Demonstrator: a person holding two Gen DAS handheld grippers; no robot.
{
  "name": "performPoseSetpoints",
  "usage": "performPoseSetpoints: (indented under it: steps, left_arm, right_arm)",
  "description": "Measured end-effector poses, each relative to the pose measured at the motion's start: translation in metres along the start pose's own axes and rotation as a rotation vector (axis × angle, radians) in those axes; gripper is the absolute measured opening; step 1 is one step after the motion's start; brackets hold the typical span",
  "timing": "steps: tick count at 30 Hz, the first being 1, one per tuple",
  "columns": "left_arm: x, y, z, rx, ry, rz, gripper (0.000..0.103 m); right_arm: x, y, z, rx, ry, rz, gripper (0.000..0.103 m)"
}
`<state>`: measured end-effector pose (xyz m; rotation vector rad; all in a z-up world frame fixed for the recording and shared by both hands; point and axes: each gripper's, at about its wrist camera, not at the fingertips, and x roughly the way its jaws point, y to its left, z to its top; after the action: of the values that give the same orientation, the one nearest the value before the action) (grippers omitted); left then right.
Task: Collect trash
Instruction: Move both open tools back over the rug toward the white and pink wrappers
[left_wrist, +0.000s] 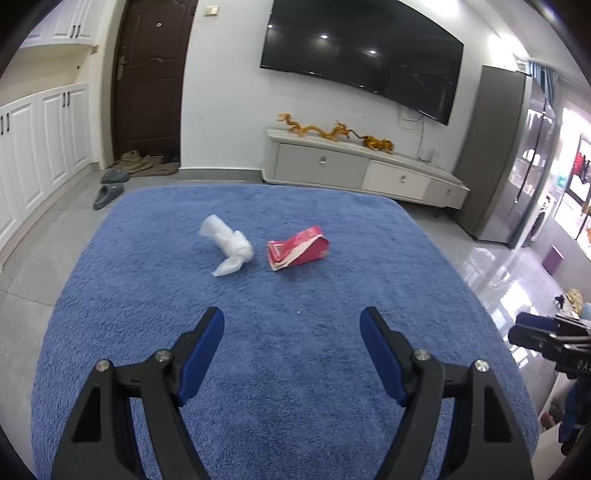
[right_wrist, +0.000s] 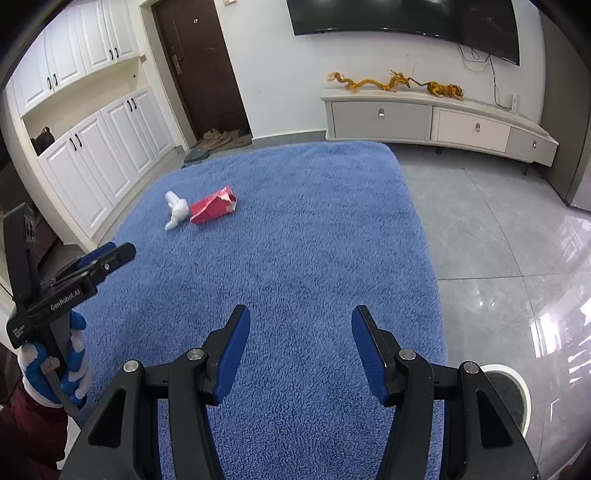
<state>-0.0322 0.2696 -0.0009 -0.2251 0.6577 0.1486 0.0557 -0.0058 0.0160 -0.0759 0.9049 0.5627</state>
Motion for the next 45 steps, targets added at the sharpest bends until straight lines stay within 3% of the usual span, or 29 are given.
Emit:
performPoseSetpoints:
  steps: [8, 11, 24, 45]
  left_arm:
    - [-0.014, -0.015, -0.008, 0.04, -0.01, 0.014, 0.08]
    - [-0.023, -0.024, -0.01, 0.05, -0.018, 0.003, 0.08]
    - [-0.063, -0.056, -0.02, 0.045, -0.063, 0.002, 0.08]
    - [-0.121, -0.101, -0.036, 0.13, -0.122, 0.025, 0.08]
  right_arm:
    - [0.001, -0.004, -0.01, 0.039, -0.001, -0.005, 0.066]
    - [-0.004, -0.006, -0.015, 0.051, -0.01, -0.01, 0.075]
    - [-0.041, -0.009, -0.033, 0.058, -0.083, -0.038, 0.092]
    - [-0.098, 0.003, -0.06, 0.046, -0.209, -0.028, 0.092]
